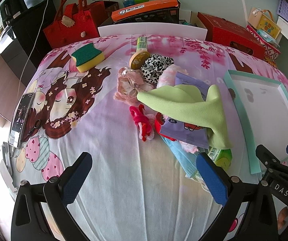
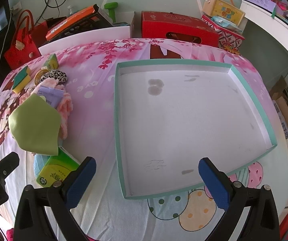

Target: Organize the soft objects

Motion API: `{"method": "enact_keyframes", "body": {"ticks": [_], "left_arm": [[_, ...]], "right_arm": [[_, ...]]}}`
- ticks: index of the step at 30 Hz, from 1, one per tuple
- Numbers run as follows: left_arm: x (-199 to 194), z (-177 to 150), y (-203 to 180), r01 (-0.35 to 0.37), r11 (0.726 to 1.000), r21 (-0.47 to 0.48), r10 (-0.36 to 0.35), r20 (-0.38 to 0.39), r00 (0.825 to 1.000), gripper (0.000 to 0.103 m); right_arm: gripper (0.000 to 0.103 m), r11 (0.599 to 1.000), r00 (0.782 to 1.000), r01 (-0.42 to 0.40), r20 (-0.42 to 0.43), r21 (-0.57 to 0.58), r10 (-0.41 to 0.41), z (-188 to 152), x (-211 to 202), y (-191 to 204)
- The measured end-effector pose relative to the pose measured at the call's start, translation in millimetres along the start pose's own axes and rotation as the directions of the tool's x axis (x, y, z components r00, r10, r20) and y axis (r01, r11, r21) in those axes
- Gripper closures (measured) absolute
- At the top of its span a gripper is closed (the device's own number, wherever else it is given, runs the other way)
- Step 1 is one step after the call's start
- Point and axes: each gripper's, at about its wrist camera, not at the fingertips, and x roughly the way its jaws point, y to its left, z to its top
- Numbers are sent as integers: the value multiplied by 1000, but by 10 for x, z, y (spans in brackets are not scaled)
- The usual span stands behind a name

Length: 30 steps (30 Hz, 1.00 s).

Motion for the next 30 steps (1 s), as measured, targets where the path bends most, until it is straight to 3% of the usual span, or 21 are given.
{"method": "enact_keyframes", "body": {"ticks": [30], "left_arm": [[0, 0, -15, -3, 1000, 2, 3, -1, 1000, 0]], "right_arm": [[0, 1000, 1000, -2, -7, -4, 2, -4, 5, 11]]}}
